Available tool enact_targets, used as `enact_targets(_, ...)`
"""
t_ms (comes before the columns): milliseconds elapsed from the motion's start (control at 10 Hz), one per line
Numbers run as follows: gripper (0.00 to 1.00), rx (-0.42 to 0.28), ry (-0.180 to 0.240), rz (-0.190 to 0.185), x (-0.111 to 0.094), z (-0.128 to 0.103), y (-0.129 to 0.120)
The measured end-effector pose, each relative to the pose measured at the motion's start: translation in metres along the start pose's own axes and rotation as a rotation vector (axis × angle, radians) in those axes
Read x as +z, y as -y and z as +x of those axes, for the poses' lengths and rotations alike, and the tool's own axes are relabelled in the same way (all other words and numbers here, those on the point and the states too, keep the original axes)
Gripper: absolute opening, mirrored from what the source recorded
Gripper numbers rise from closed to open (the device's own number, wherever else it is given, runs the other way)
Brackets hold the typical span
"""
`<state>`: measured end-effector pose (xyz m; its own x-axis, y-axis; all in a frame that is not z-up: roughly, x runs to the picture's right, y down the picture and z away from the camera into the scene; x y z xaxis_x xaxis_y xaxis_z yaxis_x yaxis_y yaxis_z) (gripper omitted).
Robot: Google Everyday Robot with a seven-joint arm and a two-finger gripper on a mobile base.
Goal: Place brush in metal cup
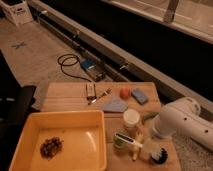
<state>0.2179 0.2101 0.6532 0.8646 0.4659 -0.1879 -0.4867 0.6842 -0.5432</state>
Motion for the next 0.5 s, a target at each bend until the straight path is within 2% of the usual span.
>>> enact_targets(100, 0.80, -0.020, -0.013, 0.014, -0.015, -0.001, 0.016)
enact_targets(300, 0.80, -0.105, -0.043, 0.030, -0.033, -0.006, 0.047)
enact_targets(500, 0.80, -0.132, -0.060, 0.036, -0.041, -0.004, 0.057)
